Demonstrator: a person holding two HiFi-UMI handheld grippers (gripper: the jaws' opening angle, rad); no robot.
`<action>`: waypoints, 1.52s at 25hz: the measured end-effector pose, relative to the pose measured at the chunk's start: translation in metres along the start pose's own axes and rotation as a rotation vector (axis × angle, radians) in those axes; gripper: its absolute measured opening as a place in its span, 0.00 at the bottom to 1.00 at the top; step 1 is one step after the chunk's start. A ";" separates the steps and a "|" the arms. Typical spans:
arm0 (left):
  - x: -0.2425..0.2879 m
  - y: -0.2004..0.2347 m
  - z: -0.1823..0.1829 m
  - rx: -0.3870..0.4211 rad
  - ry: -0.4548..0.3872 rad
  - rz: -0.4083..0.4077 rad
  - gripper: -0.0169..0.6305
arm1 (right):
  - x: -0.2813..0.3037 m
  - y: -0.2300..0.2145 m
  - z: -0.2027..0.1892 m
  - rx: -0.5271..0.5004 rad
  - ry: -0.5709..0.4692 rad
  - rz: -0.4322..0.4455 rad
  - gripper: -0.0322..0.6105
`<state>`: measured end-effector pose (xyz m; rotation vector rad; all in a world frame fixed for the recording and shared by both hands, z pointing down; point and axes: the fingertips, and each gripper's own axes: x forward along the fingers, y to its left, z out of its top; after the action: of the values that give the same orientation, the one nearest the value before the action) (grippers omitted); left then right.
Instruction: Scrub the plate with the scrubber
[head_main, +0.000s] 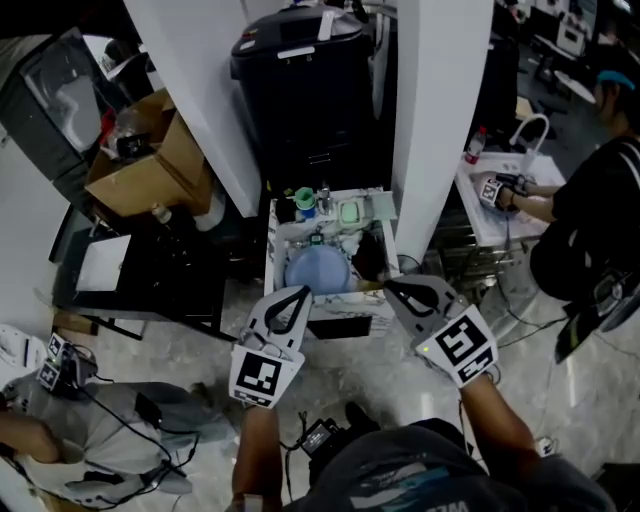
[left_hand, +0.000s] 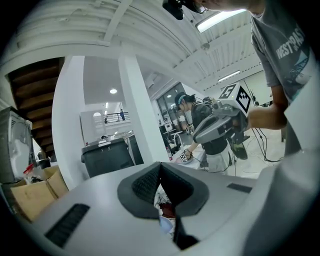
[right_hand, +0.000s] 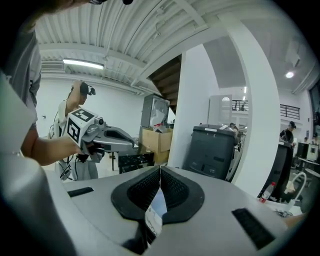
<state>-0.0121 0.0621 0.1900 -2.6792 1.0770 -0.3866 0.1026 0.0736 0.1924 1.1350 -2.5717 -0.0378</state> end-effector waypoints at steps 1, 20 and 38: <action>0.001 0.005 -0.003 -0.001 -0.002 -0.004 0.03 | 0.005 -0.001 0.001 0.001 0.000 -0.006 0.10; 0.052 0.051 -0.028 -0.022 0.045 0.015 0.03 | 0.073 -0.053 -0.011 0.018 0.015 0.038 0.10; 0.150 0.095 -0.047 -0.041 0.134 0.131 0.03 | 0.148 -0.141 -0.031 0.025 -0.013 0.194 0.10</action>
<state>0.0157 -0.1154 0.2291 -2.6308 1.3045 -0.5307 0.1203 -0.1262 0.2421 0.8914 -2.6875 0.0323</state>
